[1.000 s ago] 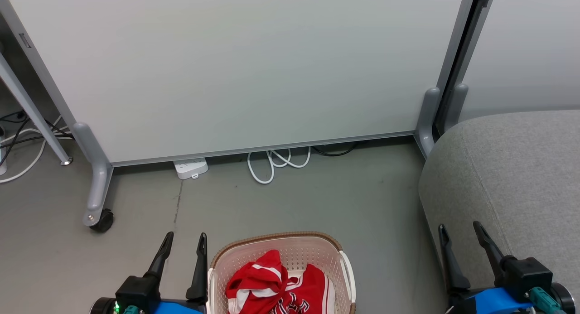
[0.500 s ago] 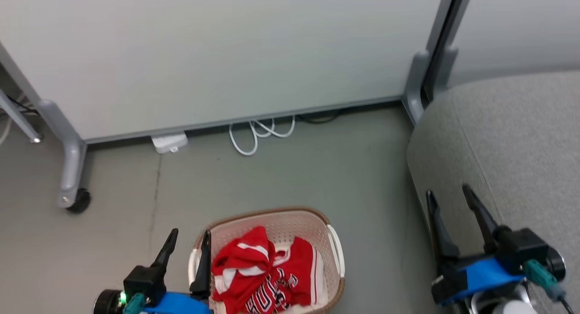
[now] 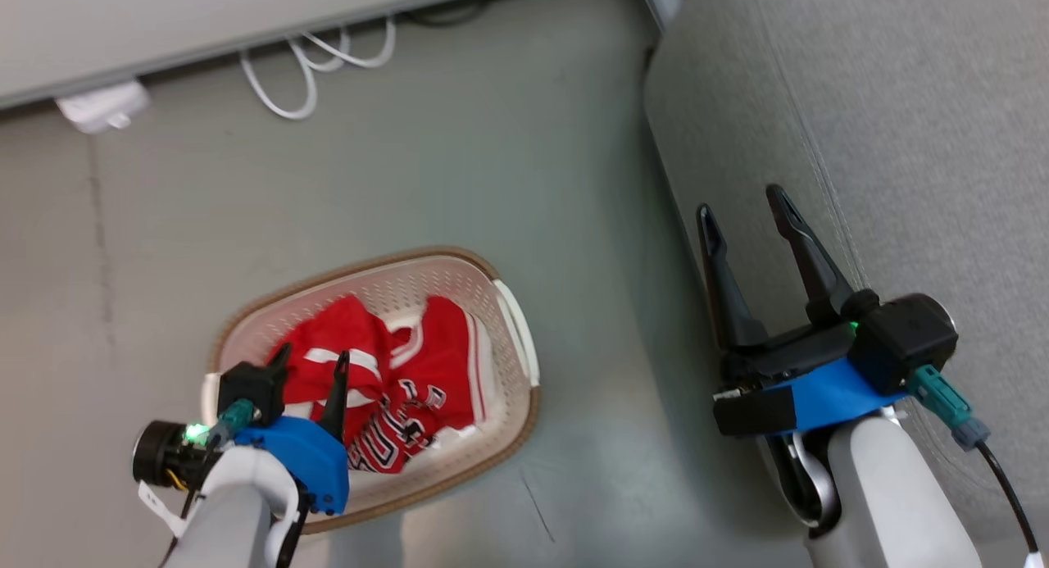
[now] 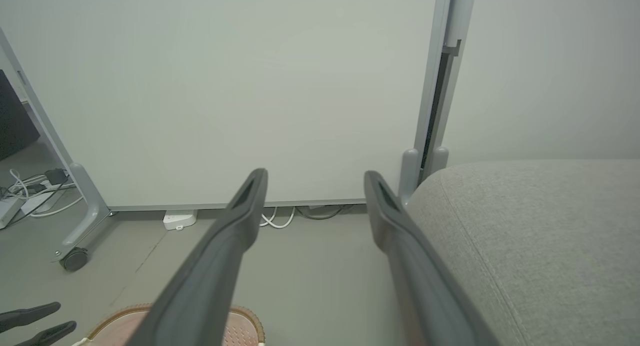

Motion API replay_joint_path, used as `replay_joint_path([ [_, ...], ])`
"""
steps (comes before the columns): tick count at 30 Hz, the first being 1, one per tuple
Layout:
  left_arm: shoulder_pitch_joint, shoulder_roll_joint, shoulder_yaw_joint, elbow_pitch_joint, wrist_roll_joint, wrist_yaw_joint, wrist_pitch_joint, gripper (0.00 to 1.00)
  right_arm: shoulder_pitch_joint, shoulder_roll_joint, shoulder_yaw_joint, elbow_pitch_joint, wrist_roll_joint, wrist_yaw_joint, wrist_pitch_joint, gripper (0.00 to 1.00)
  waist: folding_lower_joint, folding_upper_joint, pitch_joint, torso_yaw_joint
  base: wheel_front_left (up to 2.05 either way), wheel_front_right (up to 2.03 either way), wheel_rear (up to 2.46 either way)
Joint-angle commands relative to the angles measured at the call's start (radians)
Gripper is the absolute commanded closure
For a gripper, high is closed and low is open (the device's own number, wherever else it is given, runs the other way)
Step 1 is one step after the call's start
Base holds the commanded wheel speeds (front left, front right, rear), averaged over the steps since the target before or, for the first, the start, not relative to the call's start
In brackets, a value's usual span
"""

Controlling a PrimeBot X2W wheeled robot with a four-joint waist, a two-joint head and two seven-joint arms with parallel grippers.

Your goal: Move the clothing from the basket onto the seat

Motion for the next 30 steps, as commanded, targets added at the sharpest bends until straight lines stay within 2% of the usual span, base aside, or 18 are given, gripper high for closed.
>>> replay_joint_path([
  [1,-0.025,0.013,-0.004,0.008,0.007,-0.005,0.001,0.0,-0.024,-0.001,0.004,0.004,0.005,0.0,-0.008,0.0,-0.0003,-0.0001,0.111,-0.101,0.0,0.0,0.0],
  [12,-0.18,0.101,-0.033,0.169,0.062,0.024,0.068,0.0,-0.145,-0.001,0.109,0.071,0.119,0.0,-0.064,0.0,-0.0003,-0.0001,0.274,-0.239,0.0,0.0,0.0],
  [16,-0.223,0.148,-0.039,0.215,0.094,0.068,0.12,0.0,-0.17,0.0,0.135,0.085,0.157,0.0,-0.07,0.0,-0.0003,-0.0001,0.313,-0.272,0.0,0.0,0.0],
  [20,-0.253,0.192,-0.04,0.243,0.122,0.137,0.168,0.0,-0.183,-0.001,0.145,0.068,0.183,0.0,-0.07,0.0,-0.0003,-0.0001,0.343,-0.292,0.0,0.0,0.0],
  [25,-0.275,0.232,-0.04,0.267,0.133,0.174,0.224,0.0,-0.193,-0.001,0.155,0.057,0.208,0.0,-0.071,0.0,-0.0003,-0.0001,0.365,-0.303,0.0,0.0,0.0],
  [29,-0.279,0.239,-0.029,0.296,0.12,0.195,0.287,0.0,-0.199,-0.001,0.166,0.055,0.215,0.0,-0.071,0.0,-0.0003,-0.0001,0.373,-0.306,0.0,0.0,0.0],
  [30,-0.281,0.238,-0.029,0.301,0.118,0.195,0.299,0.34,-0.2,-0.001,0.168,0.055,0.217,0.0,-0.071,0.0,-0.0003,-0.0001,0.374,-0.306,0.0,0.0,0.0],
])
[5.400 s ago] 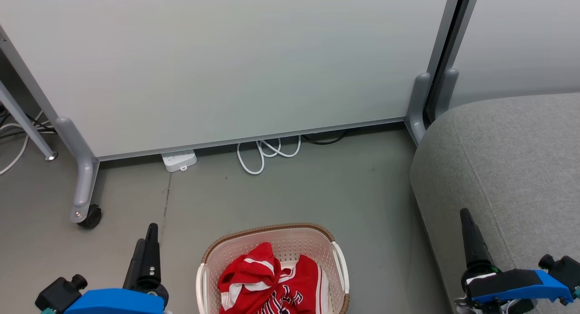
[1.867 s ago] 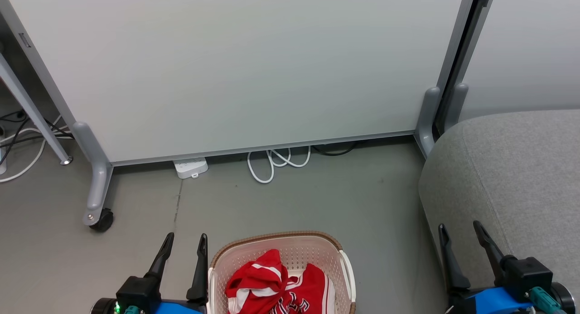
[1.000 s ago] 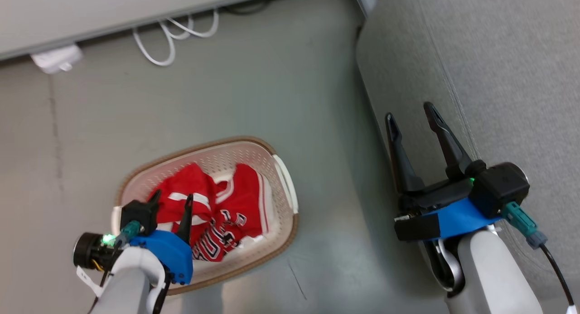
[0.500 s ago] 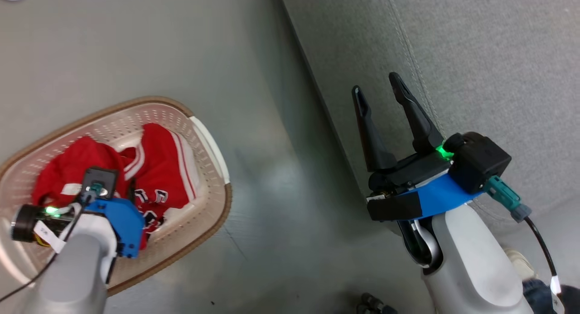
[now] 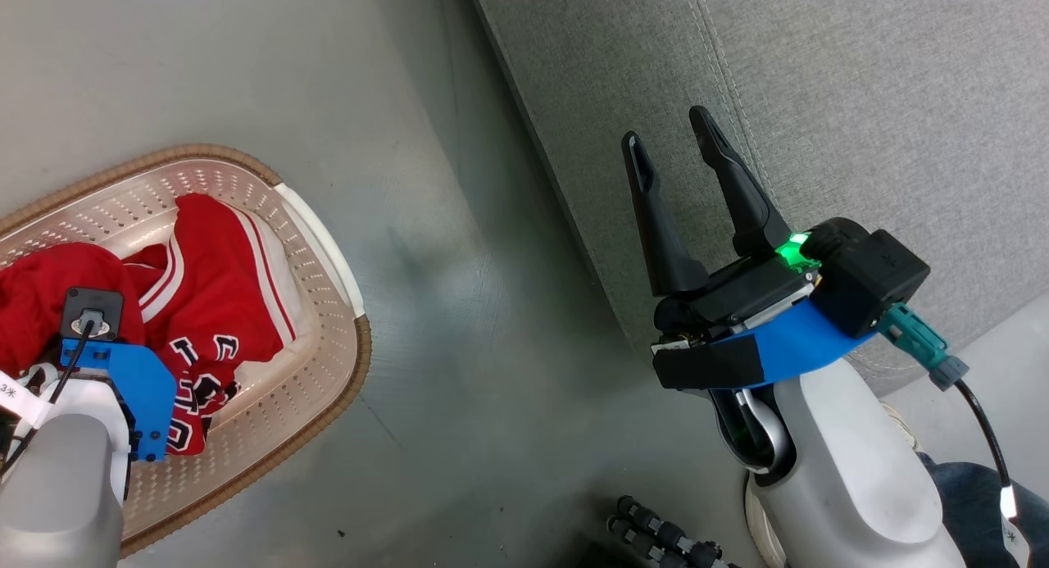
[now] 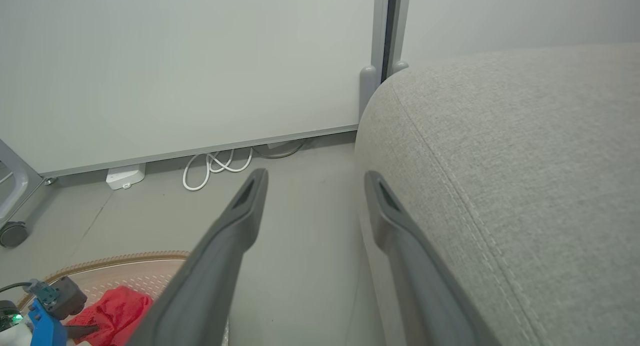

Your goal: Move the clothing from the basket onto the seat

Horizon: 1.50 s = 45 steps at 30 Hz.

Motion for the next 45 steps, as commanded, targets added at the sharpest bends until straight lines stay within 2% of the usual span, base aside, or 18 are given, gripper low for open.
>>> replay_joint_path([
  [1,-0.014,0.003,0.003,0.006,-0.005,-0.001,0.009,0.81,-0.017,-0.001,0.005,-0.005,0.009,0.0,-0.005,0.0,-0.0001,-0.0001,0.0,0.0,0.0,0.0,0.0],
  [2,-0.014,0.0,0.001,0.01,-0.007,-0.006,0.02,1.0,-0.017,-0.001,0.006,-0.005,0.011,0.0,-0.005,0.0,-0.0001,-0.0001,0.0,0.0,0.0,0.0,0.0],
  [12,-0.022,-0.024,-0.018,0.019,-0.03,-0.026,0.041,1.0,-0.024,-0.001,0.007,-0.002,-0.003,0.0,-0.005,0.0,-0.0001,-0.0001,-0.012,0.016,0.0,0.0,0.0],
  [17,-0.007,-0.051,-0.027,0.032,-0.044,-0.037,0.025,1.0,-0.013,-0.001,0.002,0.019,-0.028,0.0,-0.005,0.0,-0.0001,-0.0001,-0.056,0.038,0.0,0.0,0.0],
  [24,0.031,-0.154,-0.045,0.075,-0.077,-0.067,-0.045,1.0,0.047,-0.001,-0.023,0.114,-0.135,0.0,-0.003,0.0,-0.0001,-0.0001,-0.244,0.125,0.0,0.0,0.0],
  [28,0.052,-0.232,-0.064,0.108,-0.094,-0.097,-0.095,1.0,0.088,-0.002,-0.051,0.183,-0.196,0.0,0.017,0.0,-0.0001,-0.0001,-0.384,0.191,0.0,0.0,0.0],
  [32,0.07,-0.283,-0.083,0.132,-0.115,-0.135,-0.139,1.0,0.14,-0.002,-0.084,0.201,-0.234,0.0,0.049,0.0,-0.0001,-0.0001,-0.513,0.255,0.0,0.0,0.0],
  [37,0.085,-0.308,-0.123,0.13,-0.152,-0.186,-0.178,1.0,0.223,-0.002,-0.102,0.181,-0.258,0.0,0.095,0.0,-0.0001,-0.0001,-0.641,0.319,0.0,0.0,0.0],
  [40,0.106,-0.31,-0.171,0.077,-0.22,-0.222,-0.188,1.0,0.271,-0.002,-0.108,0.165,-0.265,0.0,0.123,0.0,-0.0001,-0.0001,-0.704,0.345,0.0,0.0,0.0],
  [45,0.116,-0.309,-0.264,-0.027,-0.328,-0.236,-0.178,1.0,0.324,-0.002,-0.112,0.137,-0.276,0.0,0.157,0.0,-0.0001,-0.0001,-0.772,0.375,0.0,0.0,0.0],
])
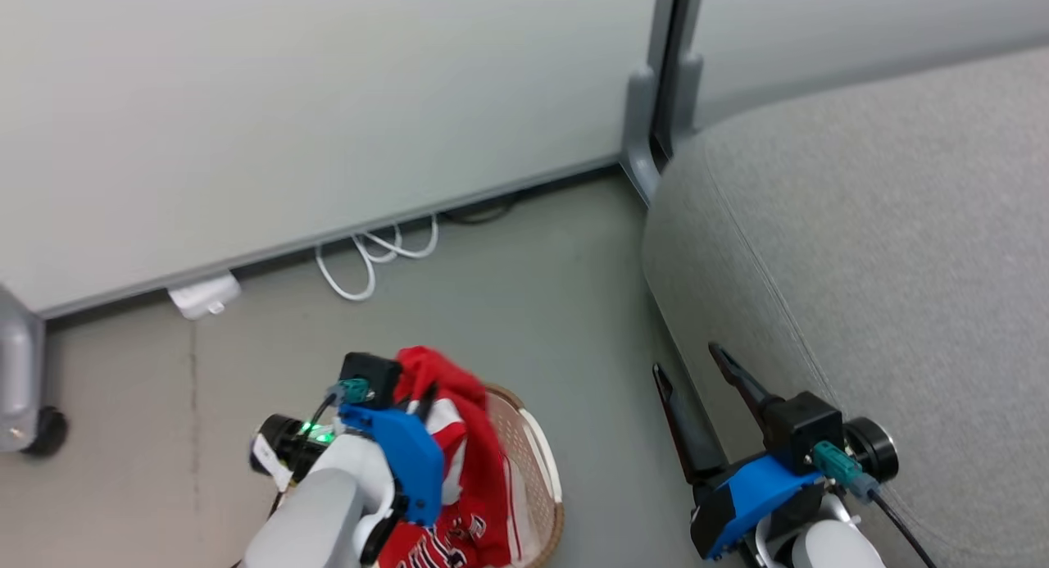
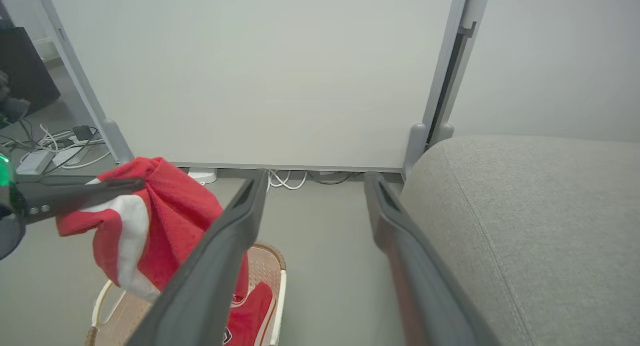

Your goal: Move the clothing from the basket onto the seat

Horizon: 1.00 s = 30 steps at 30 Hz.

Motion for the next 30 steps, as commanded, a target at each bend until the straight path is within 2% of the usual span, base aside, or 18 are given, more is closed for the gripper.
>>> replay_joint_path([
  [1,0.008,-0.001,-0.008,-0.011,-0.01,0.001,-0.001,1.0,0.017,-0.003,-0.003,-0.006,-0.003,0.0,0.002,0.0,0.0004,0.0,-0.08,0.068,0.0,0.0,0.0],
  [8,-0.068,0.001,-0.167,-0.191,-0.166,0.05,0.013,1.0,0.062,-0.003,0.0,-0.059,-0.011,0.0,0.042,0.0,0.0004,0.0,-0.122,0.106,0.0,0.0,0.0],
  [15,-0.154,0.001,-0.292,-0.305,-0.289,0.107,0.006,1.0,0.078,-0.003,0.008,-0.086,-0.005,0.0,0.062,0.0,0.0004,0.0,-0.143,0.123,0.0,0.0,0.0],
  [21,-0.194,0.001,-0.373,-0.319,-0.358,0.144,-0.009,1.0,0.08,-0.003,0.02,-0.094,0.004,0.0,0.07,0.0,0.0004,0.0,-0.149,0.121,0.0,0.0,0.0],
  [30,-0.225,0.001,-0.443,-0.294,-0.427,0.16,-0.033,1.0,0.069,-0.003,0.034,-0.08,0.009,0.0,0.086,0.0,0.0004,0.0,-0.145,0.113,0.0,0.0,0.0],
])
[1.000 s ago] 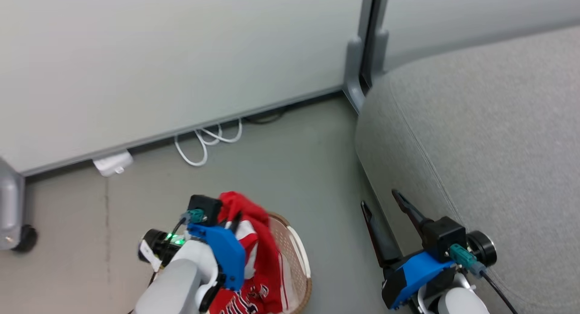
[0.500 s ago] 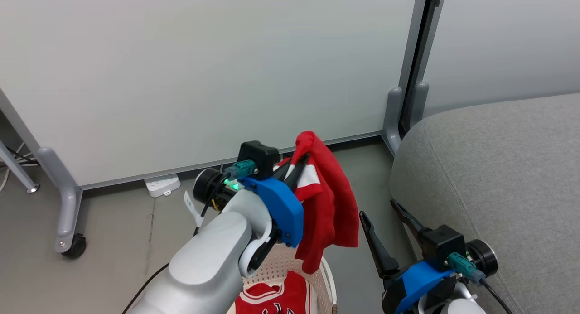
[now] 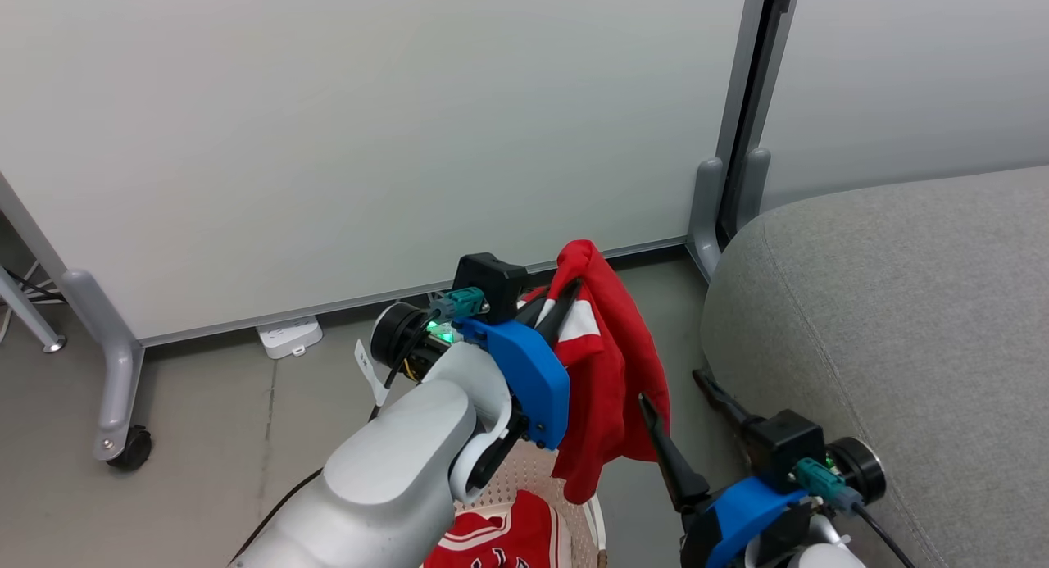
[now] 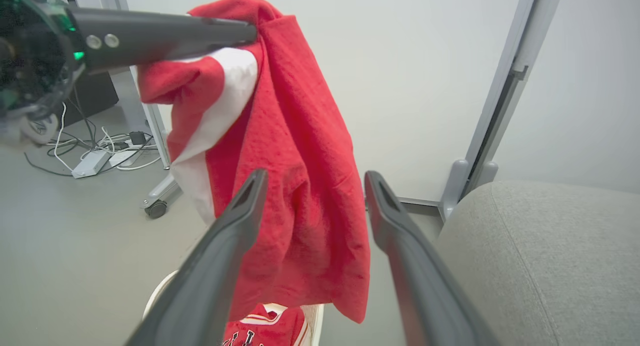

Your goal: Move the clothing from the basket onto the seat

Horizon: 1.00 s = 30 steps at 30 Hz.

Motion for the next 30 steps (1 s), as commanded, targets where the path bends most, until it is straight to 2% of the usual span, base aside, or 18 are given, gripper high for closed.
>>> replay_joint_path([
  [1,-0.021,0.003,-0.004,0.001,-0.006,-0.001,-0.008,1.0,-0.008,-0.003,0.006,0.006,0.001,0.0,0.003,0.0,0.0,0.0,0.001,0.0,0.0,0.0,0.0],
  [10,-0.048,0.003,-0.068,0.004,-0.064,0.004,-0.018,1.0,-0.148,-0.003,0.077,0.176,0.029,0.0,0.052,0.0,0.0,0.0,0.011,0.013,0.0,0.0,0.0],
  [22,-0.084,0.002,-0.155,-0.042,-0.147,0.012,-0.03,1.0,-0.349,-0.003,0.192,0.467,0.16,0.0,0.006,0.0,0.0,0.0,0.019,0.045,0.0,0.0,0.0],
  [23,-0.085,0.002,-0.162,-0.044,-0.153,0.014,-0.032,1.0,-0.358,-0.003,0.204,0.487,0.166,0.0,0.006,0.03,0.0,0.0,0.019,0.047,0.0,0.0,0.0],
  [24,-0.087,0.003,-0.169,-0.046,-0.159,0.014,-0.034,1.0,-0.368,-0.003,0.212,0.504,0.172,0.0,0.001,0.72,0.0,0.0,0.019,0.048,0.0,0.0,0.0],
  [25,-0.09,0.003,-0.175,-0.046,-0.165,0.016,-0.037,1.0,-0.378,-0.002,0.221,0.517,0.176,0.0,-0.006,1.0,0.0,0.0,0.019,0.049,0.0,0.0,0.0],
  [30,-0.1,0.002,-0.197,-0.034,-0.188,0.013,-0.049,1.0,-0.401,-0.003,0.24,0.57,0.185,0.0,-0.043,1.0,0.0,0.0,0.015,0.048,0.0,0.0,0.0],
])
